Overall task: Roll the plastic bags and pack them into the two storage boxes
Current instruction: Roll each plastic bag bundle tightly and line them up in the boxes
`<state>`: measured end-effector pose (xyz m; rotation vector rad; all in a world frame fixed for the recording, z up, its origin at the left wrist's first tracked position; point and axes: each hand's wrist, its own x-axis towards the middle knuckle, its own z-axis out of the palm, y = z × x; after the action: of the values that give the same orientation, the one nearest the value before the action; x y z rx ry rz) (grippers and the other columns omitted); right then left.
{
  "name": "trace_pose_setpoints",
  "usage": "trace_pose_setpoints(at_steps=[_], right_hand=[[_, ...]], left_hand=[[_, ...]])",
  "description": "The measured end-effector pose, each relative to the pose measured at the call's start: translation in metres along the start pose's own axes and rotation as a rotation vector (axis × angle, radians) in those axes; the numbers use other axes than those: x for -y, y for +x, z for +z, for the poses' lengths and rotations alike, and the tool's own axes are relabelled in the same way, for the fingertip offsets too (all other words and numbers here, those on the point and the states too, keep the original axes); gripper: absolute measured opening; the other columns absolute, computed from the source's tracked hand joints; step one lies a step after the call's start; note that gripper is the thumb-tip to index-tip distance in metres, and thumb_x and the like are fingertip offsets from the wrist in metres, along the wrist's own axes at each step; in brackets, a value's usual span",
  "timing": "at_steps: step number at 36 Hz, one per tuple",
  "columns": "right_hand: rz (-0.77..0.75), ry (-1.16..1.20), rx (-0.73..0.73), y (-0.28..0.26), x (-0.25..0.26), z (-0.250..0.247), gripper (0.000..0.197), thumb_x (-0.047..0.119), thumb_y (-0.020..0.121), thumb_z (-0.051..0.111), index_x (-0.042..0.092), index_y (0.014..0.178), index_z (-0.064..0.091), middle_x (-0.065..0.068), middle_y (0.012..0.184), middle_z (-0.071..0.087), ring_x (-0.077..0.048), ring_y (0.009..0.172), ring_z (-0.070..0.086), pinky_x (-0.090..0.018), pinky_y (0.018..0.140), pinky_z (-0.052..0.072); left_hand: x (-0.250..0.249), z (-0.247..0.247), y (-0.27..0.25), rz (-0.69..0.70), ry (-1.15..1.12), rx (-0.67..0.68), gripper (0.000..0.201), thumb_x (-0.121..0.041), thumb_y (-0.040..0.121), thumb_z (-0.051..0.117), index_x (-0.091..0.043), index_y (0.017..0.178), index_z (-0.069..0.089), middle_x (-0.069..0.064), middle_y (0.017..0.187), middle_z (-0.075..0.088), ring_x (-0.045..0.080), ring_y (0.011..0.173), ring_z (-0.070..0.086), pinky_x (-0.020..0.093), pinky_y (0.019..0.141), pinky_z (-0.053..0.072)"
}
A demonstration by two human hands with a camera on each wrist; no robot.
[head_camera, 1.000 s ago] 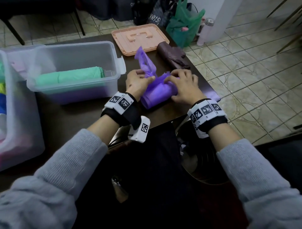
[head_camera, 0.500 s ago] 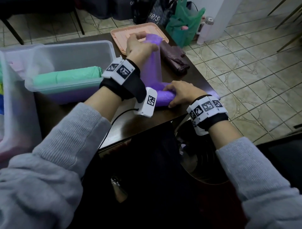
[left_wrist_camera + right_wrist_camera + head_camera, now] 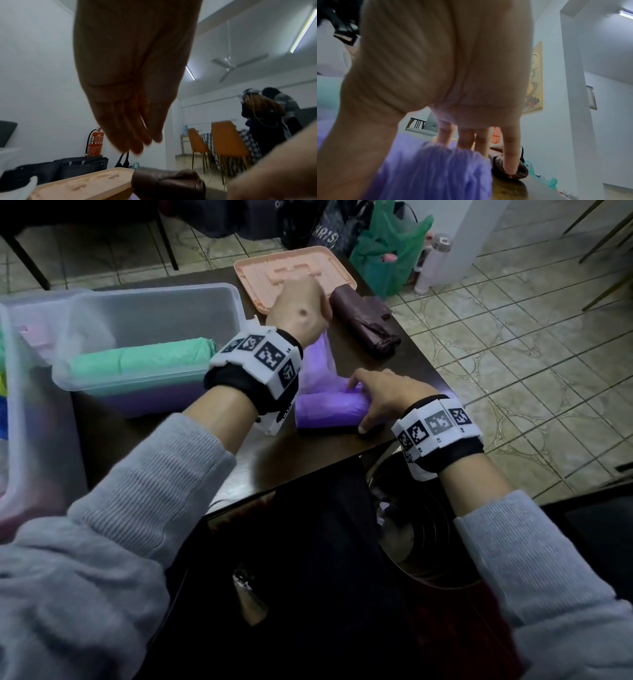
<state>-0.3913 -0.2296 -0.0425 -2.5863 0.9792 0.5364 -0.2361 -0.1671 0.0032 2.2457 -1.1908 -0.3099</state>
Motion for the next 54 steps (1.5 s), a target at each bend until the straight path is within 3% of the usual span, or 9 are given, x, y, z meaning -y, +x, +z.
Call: trace_pose_setpoints(at_steps=[9, 15, 20, 26, 33, 38, 42, 47, 54], right_hand=[[-0.162, -0.076, -0.085, -0.009, 0.019, 0.016, 0.078, 0.029, 0.063, 0.082, 0.017, 0.129, 0.041, -0.007, 0.126, 0.042, -0.026, 0.122, 0.035, -0.041, 0.096, 0.032], [-0.151, 0.011, -0.106, -0.004, 0.015, 0.018, 0.076, 0.019, 0.067, 0.079, 0.019, 0.132, 0.04, -0.007, 0.127, 0.052, -0.028, 0.119, 0.046, -0.04, 0.097, 0.034], [-0.142, 0.172, -0.073, -0.001, 0.009, 0.014, 0.062, 0.014, 0.062, 0.083, 0.015, 0.114, 0.049, -0.006, 0.113, 0.058, -0.023, 0.099, 0.053, -0.032, 0.086, 0.044], [-0.146, 0.178, -0.001, 0.003, 0.009, 0.01, 0.055, 0.028, 0.061, 0.086, 0.017, 0.106, 0.059, 0.001, 0.1, 0.058, -0.018, 0.093, 0.054, -0.03, 0.081, 0.043], [-0.13, 0.228, 0.084, 0.004, 0.002, 0.01, 0.042, 0.041, 0.073, 0.076, 0.012, 0.102, 0.067, -0.002, 0.08, 0.059, -0.018, 0.078, 0.053, -0.031, 0.07, 0.038], [-0.115, 0.262, 0.077, 0.007, -0.003, 0.004, 0.061, 0.04, 0.078, 0.073, 0.019, 0.13, 0.049, 0.0, 0.111, 0.054, -0.017, 0.101, 0.052, -0.032, 0.093, 0.04], [-0.08, 0.249, 0.039, 0.008, -0.007, 0.004, 0.041, 0.041, 0.082, 0.068, 0.016, 0.112, 0.056, -0.003, 0.104, 0.057, -0.02, 0.095, 0.053, -0.033, 0.083, 0.041], [-0.09, 0.256, 0.019, 0.006, -0.008, 0.007, 0.048, 0.041, 0.092, 0.055, 0.018, 0.134, 0.05, -0.009, 0.125, 0.058, -0.024, 0.115, 0.053, -0.035, 0.099, 0.04], [-0.025, 0.319, -0.161, 0.009, -0.006, 0.018, 0.046, 0.036, 0.096, 0.049, 0.01, 0.133, 0.042, -0.015, 0.135, 0.05, -0.029, 0.124, 0.046, -0.033, 0.1, 0.034]], left_hand=[[0.027, 0.048, -0.006, 0.066, 0.466, 0.529, 0.034, -0.017, 0.094, 0.049, -0.015, 0.127, 0.059, 0.013, 0.129, 0.057, 0.03, 0.116, 0.054, 0.031, 0.087, 0.04], [0.037, 0.056, -0.004, 0.091, 0.588, 0.613, 0.036, -0.026, 0.096, 0.042, -0.019, 0.129, 0.053, 0.005, 0.123, 0.053, 0.029, 0.121, 0.052, 0.031, 0.088, 0.039], [0.037, 0.057, -0.001, 0.062, 0.594, 0.647, 0.047, -0.039, 0.101, 0.032, -0.021, 0.144, 0.037, 0.001, 0.152, 0.032, 0.024, 0.138, 0.032, 0.037, 0.113, 0.025], [0.032, 0.055, -0.006, 0.079, 0.557, 0.714, 0.05, -0.038, 0.102, 0.027, -0.021, 0.148, 0.027, 0.002, 0.157, 0.019, 0.025, 0.143, 0.021, 0.043, 0.117, 0.018], [0.03, 0.036, -0.024, 0.125, 0.319, 0.523, 0.04, -0.032, 0.092, 0.053, -0.027, 0.132, 0.053, 0.011, 0.139, 0.048, 0.029, 0.123, 0.049, 0.039, 0.103, 0.04], [0.024, 0.023, -0.044, 0.203, 0.174, 0.485, 0.024, -0.018, 0.086, 0.064, -0.026, 0.108, 0.071, 0.009, 0.109, 0.067, 0.025, 0.103, 0.061, 0.033, 0.091, 0.047], [0.024, 0.021, -0.051, 0.231, 0.238, 0.475, 0.042, -0.015, 0.081, 0.071, -0.022, 0.122, 0.064, 0.01, 0.12, 0.063, 0.026, 0.11, 0.057, 0.032, 0.092, 0.044], [0.031, 0.031, -0.056, 0.259, 0.3, 0.488, 0.074, -0.006, 0.068, 0.079, -0.019, 0.135, 0.05, 0.014, 0.129, 0.054, 0.032, 0.119, 0.051, 0.036, 0.096, 0.041], [0.038, 0.037, -0.059, 0.338, 0.247, 0.417, 0.068, 0.01, 0.072, 0.067, -0.012, 0.133, 0.045, 0.013, 0.13, 0.039, 0.032, 0.116, 0.047, 0.04, 0.094, 0.04]])
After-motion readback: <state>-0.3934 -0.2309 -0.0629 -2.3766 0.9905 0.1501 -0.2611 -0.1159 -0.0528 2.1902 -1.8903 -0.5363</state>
